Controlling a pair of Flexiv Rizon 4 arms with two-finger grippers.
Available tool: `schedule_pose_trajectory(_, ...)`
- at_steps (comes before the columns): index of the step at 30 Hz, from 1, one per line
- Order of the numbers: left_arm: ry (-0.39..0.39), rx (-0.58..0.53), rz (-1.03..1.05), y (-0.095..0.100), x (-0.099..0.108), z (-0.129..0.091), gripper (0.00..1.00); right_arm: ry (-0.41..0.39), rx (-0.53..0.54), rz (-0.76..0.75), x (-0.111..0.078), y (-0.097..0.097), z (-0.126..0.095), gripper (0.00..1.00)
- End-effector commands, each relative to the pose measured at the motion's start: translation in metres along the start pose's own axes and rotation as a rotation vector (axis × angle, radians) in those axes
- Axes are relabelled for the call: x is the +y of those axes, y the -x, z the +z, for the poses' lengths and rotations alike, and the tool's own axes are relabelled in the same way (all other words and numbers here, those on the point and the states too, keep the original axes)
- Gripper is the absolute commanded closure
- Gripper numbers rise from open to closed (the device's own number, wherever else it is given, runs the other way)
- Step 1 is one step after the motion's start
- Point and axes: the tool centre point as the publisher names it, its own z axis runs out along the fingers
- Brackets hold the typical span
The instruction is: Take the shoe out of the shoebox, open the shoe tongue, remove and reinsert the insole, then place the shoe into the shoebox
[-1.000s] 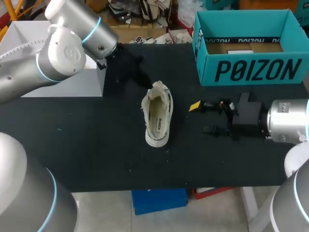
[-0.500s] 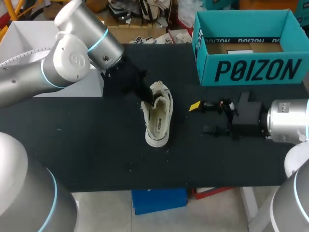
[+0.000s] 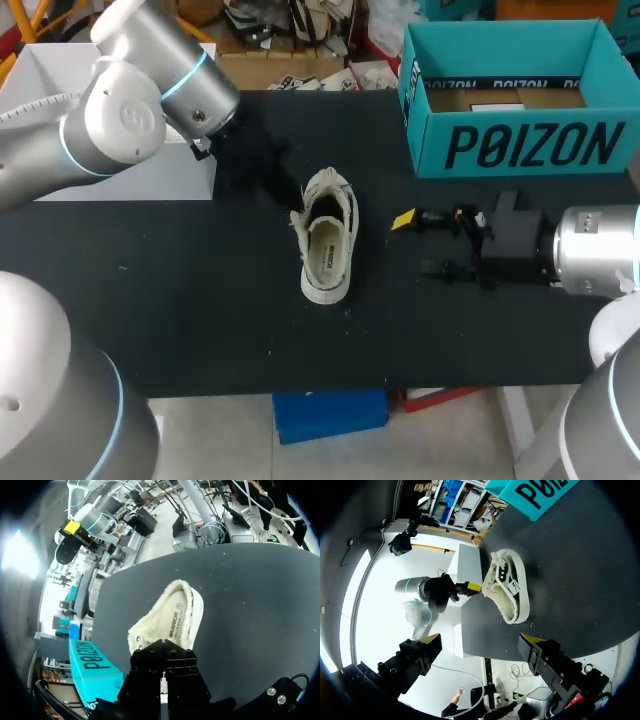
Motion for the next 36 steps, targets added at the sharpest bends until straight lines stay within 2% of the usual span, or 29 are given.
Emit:
schedule_pose_trajectory(1, 0.035, 0.002, 0.003, 0.005, -0.004, -0.025, 1.00, 0.001, -0.002, 0.000, 0.000, -0.001, 0.001, 0.00)
schedule_pose_trajectory(6, 0.037, -0.002, 0.010, 0.019, 0.002, -0.016, 1.00, 0.001, -0.002, 0.000, 0.000, -0.001, 0.001, 0.00)
schedule_pose_trajectory(10, 0.028, 0.047, 0.034, 0.024, 0.003, -0.006, 1.00, 0.001, -0.002, 0.000, 0.000, -0.001, 0.001, 0.00)
schedule_pose_trajectory(17, 0.041, 0.130, 0.066, 0.019, -0.003, -0.011, 1.00, 0.001, -0.002, 0.000, 0.000, -0.001, 0.001, 0.00)
schedule_pose_trajectory(18, 0.044, 0.144, 0.069, 0.017, -0.005, -0.014, 0.94, 0.001, -0.002, 0.000, 0.000, -0.001, 0.001, 0.00)
schedule_pose_trajectory(20, 0.056, 0.180, 0.083, 0.013, -0.009, -0.019, 0.89, 0.001, -0.002, 0.000, 0.000, -0.001, 0.001, 0.00)
schedule_pose_trajectory(23, 0.063, 0.213, 0.101, 0.005, -0.014, -0.022, 0.66, 0.001, -0.002, 0.000, 0.000, -0.001, 0.001, 0.00)
schedule_pose_trajectory(26, 0.069, 0.253, 0.120, -0.004, -0.017, -0.023, 0.57, 0.001, -0.002, 0.000, 0.000, -0.001, 0.001, 0.00)
schedule_pose_trajectory(29, 0.097, 0.329, 0.168, -0.014, -0.018, -0.022, 0.56, 0.001, -0.002, 0.000, 0.000, -0.001, 0.001, 0.00)
schedule_pose_trajectory(36, 0.105, 0.365, 0.173, -0.026, -0.015, -0.012, 0.57, 0.001, -0.002, 0.000, 0.000, -0.001, 0.001, 0.00)
